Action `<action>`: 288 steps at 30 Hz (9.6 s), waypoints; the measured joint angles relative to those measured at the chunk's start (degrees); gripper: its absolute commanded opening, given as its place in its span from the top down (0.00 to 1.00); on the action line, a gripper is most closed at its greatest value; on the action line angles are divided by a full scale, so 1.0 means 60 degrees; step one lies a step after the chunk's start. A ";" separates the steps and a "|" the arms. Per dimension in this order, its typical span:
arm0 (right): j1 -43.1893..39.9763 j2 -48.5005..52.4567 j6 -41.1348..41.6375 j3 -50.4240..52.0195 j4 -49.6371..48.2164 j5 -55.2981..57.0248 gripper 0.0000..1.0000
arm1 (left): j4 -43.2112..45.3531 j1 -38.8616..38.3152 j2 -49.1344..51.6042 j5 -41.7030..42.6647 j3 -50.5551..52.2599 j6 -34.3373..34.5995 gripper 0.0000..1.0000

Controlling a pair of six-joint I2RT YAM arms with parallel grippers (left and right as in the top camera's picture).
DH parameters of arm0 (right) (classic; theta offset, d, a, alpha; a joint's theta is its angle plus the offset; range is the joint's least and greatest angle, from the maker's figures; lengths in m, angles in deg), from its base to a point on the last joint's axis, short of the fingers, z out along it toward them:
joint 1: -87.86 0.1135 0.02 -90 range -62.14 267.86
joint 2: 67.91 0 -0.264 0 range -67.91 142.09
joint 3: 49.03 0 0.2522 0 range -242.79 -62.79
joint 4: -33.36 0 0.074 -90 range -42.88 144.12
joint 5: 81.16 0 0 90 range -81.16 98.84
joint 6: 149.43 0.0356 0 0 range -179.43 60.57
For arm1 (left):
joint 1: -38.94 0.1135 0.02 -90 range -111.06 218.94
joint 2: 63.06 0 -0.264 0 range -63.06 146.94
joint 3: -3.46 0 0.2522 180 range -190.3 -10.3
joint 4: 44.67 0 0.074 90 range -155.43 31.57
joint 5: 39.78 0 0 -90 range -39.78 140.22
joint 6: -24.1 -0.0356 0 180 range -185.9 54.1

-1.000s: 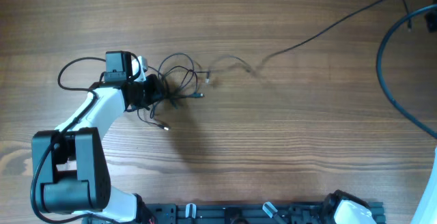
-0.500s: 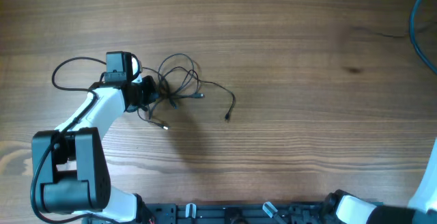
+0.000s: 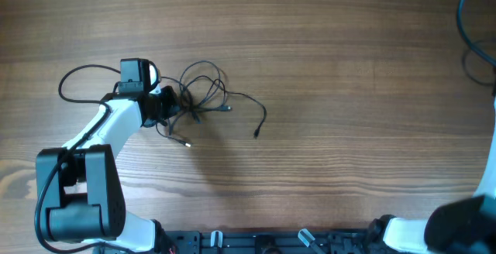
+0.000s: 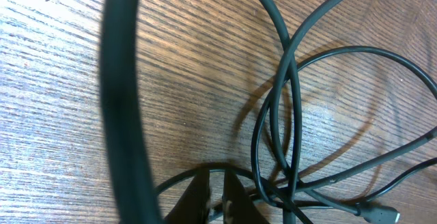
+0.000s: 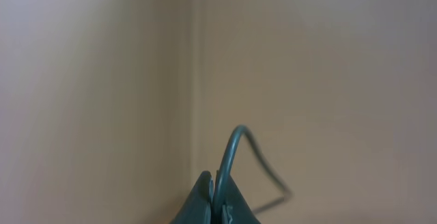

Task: Untangle cables

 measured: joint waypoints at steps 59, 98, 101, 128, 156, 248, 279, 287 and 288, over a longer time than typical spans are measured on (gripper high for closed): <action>-0.0452 -0.0168 0.5745 0.0149 0.8149 -0.1169 0.96 | -0.0215 0.0000 0.0000 -0.0066 0.0000 0.0000 0.70; -0.3169 0.3155 0.8510 -0.0007 0.8287 -0.8164 0.00 | -0.0579 0.0000 0.0000 -0.0066 0.0000 0.0000 0.67; -0.3198 0.3155 0.8590 -0.0007 0.7322 -0.8939 0.00 | -0.0576 0.0000 0.0000 -0.0066 0.0000 0.0000 0.66; -0.1902 -0.0299 0.5464 -0.0015 0.9406 -0.7034 0.00 | 0.0459 -0.0004 0.0004 0.2255 0.0000 -0.0036 0.95; 0.4011 -0.0299 0.6524 -0.0015 1.1125 -0.5792 0.00 | 0.2936 -0.3912 -0.1934 0.8054 -0.1588 0.1468 0.92; 0.7413 -0.2790 0.5982 0.2736 0.9541 -0.3923 0.96 | -0.2441 -0.3144 -0.2033 -0.2175 0.1191 0.6641 0.96; 0.3574 -0.4710 0.6805 0.2645 1.0779 -0.3789 0.96 | -0.3796 0.4885 -0.3894 0.1377 -0.0696 0.3435 0.96; 0.4918 -0.2619 0.5890 0.2648 1.0316 -0.5592 0.95 | -0.3519 0.2455 -0.3887 0.1880 -0.0696 0.3304 0.96; 0.5118 -0.2401 0.5931 0.2648 1.0240 -0.5672 0.91 | -0.3486 0.2098 -0.3887 0.1847 -0.0696 0.3304 0.96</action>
